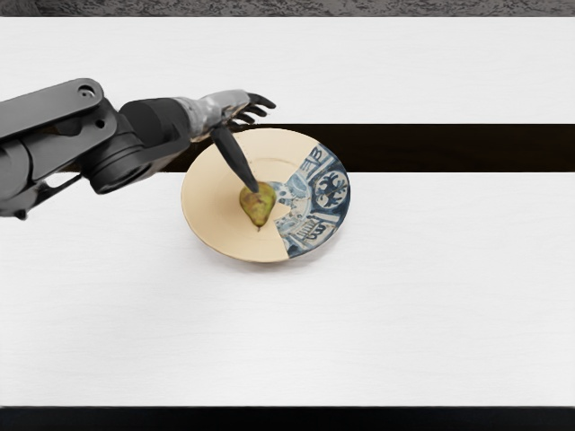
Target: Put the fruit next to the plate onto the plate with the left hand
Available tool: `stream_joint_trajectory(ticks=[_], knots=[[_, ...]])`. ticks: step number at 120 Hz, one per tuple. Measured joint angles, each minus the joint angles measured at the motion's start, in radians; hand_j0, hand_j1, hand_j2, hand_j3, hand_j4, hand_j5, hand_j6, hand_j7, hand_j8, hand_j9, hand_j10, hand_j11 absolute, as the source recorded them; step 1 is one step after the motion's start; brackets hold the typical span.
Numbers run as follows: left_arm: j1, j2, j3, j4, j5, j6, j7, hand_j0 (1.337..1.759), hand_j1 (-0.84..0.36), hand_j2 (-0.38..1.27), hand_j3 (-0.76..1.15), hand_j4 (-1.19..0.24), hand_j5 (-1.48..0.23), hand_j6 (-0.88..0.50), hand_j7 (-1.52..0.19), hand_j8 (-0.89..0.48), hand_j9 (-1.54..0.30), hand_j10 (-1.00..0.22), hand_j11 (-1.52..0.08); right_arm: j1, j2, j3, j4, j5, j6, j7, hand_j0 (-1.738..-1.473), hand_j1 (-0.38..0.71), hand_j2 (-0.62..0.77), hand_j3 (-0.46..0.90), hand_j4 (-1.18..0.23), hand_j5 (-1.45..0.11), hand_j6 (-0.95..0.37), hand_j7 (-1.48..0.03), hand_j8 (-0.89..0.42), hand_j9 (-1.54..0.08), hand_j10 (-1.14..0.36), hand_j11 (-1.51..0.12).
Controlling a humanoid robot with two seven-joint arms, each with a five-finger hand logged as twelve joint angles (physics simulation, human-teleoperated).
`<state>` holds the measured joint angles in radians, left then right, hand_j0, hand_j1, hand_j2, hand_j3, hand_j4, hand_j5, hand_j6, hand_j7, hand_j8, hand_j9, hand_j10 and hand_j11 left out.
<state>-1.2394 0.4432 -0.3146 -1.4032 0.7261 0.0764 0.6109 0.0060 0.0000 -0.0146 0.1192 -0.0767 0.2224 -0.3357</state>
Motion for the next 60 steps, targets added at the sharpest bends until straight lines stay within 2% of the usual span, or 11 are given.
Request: stream_joint_trajectory(ticks=[19,34,50,60], knots=[[0.000,0.123,-0.036,-0.119,-0.107,0.001,0.000,1.658,0.23,0.03,0.00,-0.11,-0.14,-0.10,-0.14,-0.10,-0.14,-0.10,-0.14,0.004,0.000,0.000,0.000,0.000,0.000,0.000,-1.658,-0.35,0.00,0.00,0.00,0.00,0.00,0.00,0.00,0.00,0.00,0.00],[0.012,0.227,-0.070,-0.216,-0.294,-0.027,0.000,1.658,0.27,0.02,0.00,-0.07,-0.09,-0.07,-0.09,-0.07,-0.09,-0.07,-0.09,0.004,0.000,-0.001,0.000,0.000,0.000,0.000,-1.658,-0.35,0.00,0.00,0.00,0.00,0.00,0.00,0.00,0.00,0.00,0.00],[0.158,0.337,-0.195,-0.250,-0.589,-0.237,0.000,1.658,0.29,0.01,0.00,-0.05,-0.06,-0.05,-0.06,-0.05,-0.06,-0.05,-0.06,0.005,0.000,0.000,0.000,0.000,-0.001,0.001,-1.658,-0.35,0.00,0.00,0.00,0.00,0.00,0.00,0.00,0.00,0.00,0.00],[0.201,0.402,-0.263,-0.255,-0.749,-0.363,0.000,1.658,0.30,0.01,0.00,-0.04,-0.05,-0.04,-0.05,-0.04,-0.05,-0.04,-0.05,0.005,0.000,0.001,0.000,0.000,-0.001,0.001,-1.658,-0.35,0.00,0.00,0.00,0.00,0.00,0.00,0.00,0.00,0.00,0.00]])
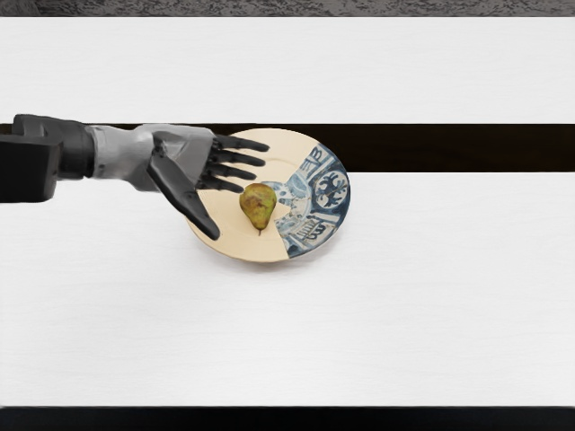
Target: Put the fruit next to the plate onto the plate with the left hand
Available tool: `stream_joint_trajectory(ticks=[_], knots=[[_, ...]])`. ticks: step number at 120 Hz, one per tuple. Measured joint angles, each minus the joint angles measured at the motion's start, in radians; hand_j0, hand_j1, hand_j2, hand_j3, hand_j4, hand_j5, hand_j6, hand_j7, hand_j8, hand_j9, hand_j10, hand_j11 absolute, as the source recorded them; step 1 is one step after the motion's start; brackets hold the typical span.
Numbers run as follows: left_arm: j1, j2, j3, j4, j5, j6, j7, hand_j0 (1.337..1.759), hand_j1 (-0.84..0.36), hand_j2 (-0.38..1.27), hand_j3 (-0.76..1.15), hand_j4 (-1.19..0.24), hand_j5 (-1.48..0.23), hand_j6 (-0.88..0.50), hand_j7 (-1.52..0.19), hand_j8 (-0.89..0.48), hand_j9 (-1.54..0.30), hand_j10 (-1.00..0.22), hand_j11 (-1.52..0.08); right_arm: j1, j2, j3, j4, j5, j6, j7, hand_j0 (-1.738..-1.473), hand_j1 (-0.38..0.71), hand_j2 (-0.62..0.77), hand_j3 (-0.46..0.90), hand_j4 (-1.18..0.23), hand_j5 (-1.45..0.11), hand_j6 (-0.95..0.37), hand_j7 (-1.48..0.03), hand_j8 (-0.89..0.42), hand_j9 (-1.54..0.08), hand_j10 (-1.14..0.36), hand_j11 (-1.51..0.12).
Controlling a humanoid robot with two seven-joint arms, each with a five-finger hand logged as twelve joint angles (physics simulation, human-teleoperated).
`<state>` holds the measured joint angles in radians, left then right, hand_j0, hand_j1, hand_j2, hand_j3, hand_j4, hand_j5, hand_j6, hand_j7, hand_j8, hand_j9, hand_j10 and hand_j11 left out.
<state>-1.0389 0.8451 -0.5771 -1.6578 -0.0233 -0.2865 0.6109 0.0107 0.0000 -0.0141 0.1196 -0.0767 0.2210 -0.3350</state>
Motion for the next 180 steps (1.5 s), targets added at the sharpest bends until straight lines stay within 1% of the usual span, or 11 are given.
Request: stream_joint_trajectory(ticks=[7,15,23,29,41,56,63,88,180], knots=[[0.007,0.056,-0.028,-0.002,-0.107,-0.077,0.000,1.658,0.30,0.01,0.00,-0.04,-0.05,-0.04,-0.05,-0.04,-0.05,-0.04,-0.05,0.000,0.000,0.000,0.000,0.000,0.000,0.000,-1.658,-0.35,0.00,0.00,0.00,0.00,0.00,0.00,0.00,0.00,0.00,0.00],[0.057,0.102,-0.046,-0.001,-0.222,-0.160,0.000,1.658,0.31,0.01,0.00,-0.04,-0.05,-0.04,-0.05,-0.04,-0.05,-0.04,-0.05,0.001,0.000,0.000,0.000,0.000,0.000,0.000,-1.658,-0.35,0.00,0.00,0.00,0.00,0.00,0.00,0.00,0.00,0.00,0.00],[0.122,0.155,-0.056,0.008,-0.350,-0.236,0.000,1.658,0.31,0.01,0.00,-0.03,-0.04,-0.03,-0.04,-0.03,-0.04,-0.03,-0.04,0.001,0.000,0.000,0.000,0.000,0.000,0.000,-1.658,-0.35,0.00,0.00,0.00,0.00,0.00,0.00,0.00,0.00,0.00,0.00],[0.158,0.170,-0.060,0.019,-0.419,-0.270,0.000,1.658,0.31,0.01,0.00,-0.03,-0.04,-0.03,-0.04,-0.03,-0.04,-0.03,-0.04,0.001,0.000,0.000,0.000,0.000,-0.001,0.000,-1.658,-0.35,0.00,0.00,0.00,0.00,0.00,0.00,0.00,0.00,0.00,0.00],[0.206,0.205,-0.064,0.052,-0.511,-0.304,0.000,1.658,0.31,0.01,0.00,-0.03,-0.04,-0.03,-0.04,-0.03,-0.04,-0.03,-0.04,0.002,0.000,0.001,0.000,0.000,-0.001,0.000,-1.658,-0.35,0.00,0.00,0.00,0.00,0.00,0.00,0.00,0.00,0.00,0.00],[0.263,0.291,-0.065,0.085,-0.583,-0.319,0.000,1.658,0.32,0.01,0.00,-0.02,-0.04,-0.02,-0.04,-0.02,-0.04,-0.03,-0.04,0.003,0.000,0.000,0.000,0.000,-0.001,0.001,-1.658,-0.35,0.00,0.00,0.00,0.00,0.00,0.00,0.00,0.00,0.00,0.00],[0.276,0.302,-0.064,0.092,-0.603,-0.322,0.000,1.658,0.32,0.01,0.00,-0.02,-0.04,-0.02,-0.04,-0.02,-0.04,-0.02,-0.04,0.004,0.000,0.000,0.000,0.000,-0.002,0.001,-1.658,-0.35,0.00,0.00,0.00,0.00,0.00,0.00,0.00,0.00,0.00,0.00],[0.277,0.301,-0.058,0.107,-0.625,-0.325,0.000,1.658,0.32,0.00,0.00,-0.02,-0.03,-0.02,-0.03,-0.02,-0.03,-0.02,-0.03,0.006,0.000,0.000,0.000,0.000,-0.002,0.001,-1.658,-0.35,0.00,0.00,0.00,0.00,0.00,0.00,0.00,0.00,0.00,0.00],[0.277,0.301,-0.056,0.110,-0.629,-0.325,0.000,1.658,0.32,0.00,0.00,-0.02,-0.03,-0.02,-0.03,-0.02,-0.03,-0.02,-0.03,0.006,0.000,0.000,0.000,0.000,-0.002,0.001,-1.658,-0.35,0.00,0.00,0.00,0.00,0.00,0.00,0.00,0.00,0.00,0.00]])
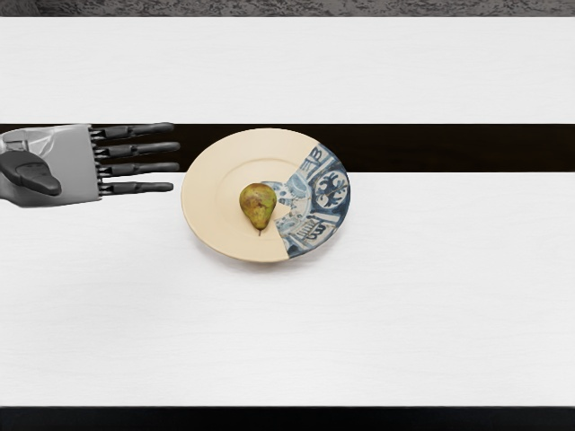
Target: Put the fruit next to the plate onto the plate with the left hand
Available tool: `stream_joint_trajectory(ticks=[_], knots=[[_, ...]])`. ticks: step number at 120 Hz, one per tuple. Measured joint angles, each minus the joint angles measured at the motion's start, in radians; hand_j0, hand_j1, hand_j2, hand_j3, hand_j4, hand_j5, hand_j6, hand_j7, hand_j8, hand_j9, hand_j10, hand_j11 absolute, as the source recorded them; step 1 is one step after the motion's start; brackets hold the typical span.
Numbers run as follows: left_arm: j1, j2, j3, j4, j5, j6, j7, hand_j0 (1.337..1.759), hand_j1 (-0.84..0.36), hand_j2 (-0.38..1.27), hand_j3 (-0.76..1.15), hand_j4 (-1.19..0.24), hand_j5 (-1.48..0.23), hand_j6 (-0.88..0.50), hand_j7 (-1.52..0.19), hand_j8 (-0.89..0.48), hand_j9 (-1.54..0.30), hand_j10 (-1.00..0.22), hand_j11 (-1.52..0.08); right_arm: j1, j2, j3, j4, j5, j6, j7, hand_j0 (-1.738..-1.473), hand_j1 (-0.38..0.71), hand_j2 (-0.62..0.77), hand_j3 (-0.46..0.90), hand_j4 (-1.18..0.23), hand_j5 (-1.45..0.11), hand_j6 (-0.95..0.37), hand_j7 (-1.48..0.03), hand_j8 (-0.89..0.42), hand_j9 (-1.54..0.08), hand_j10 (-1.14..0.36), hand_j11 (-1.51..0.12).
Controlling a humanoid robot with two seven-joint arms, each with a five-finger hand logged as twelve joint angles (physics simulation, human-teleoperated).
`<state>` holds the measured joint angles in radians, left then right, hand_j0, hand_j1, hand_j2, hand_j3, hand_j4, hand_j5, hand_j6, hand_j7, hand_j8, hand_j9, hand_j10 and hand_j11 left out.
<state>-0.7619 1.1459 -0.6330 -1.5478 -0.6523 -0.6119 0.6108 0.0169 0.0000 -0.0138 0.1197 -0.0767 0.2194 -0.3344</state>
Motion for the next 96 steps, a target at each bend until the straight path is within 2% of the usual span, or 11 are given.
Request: stream_joint_trajectory(ticks=[96], knots=[[0.000,0.000,0.000,0.000,0.000,0.000,0.000,1.658,0.32,0.00,0.00,-0.02,-0.03,-0.02,-0.03,-0.02,-0.03,-0.02,-0.03,0.000,0.000,0.000,0.000,0.000,0.000,0.000,-1.658,-0.35,0.00,0.00,0.00,0.00,0.00,0.00,0.00,0.00,0.00,0.00]])
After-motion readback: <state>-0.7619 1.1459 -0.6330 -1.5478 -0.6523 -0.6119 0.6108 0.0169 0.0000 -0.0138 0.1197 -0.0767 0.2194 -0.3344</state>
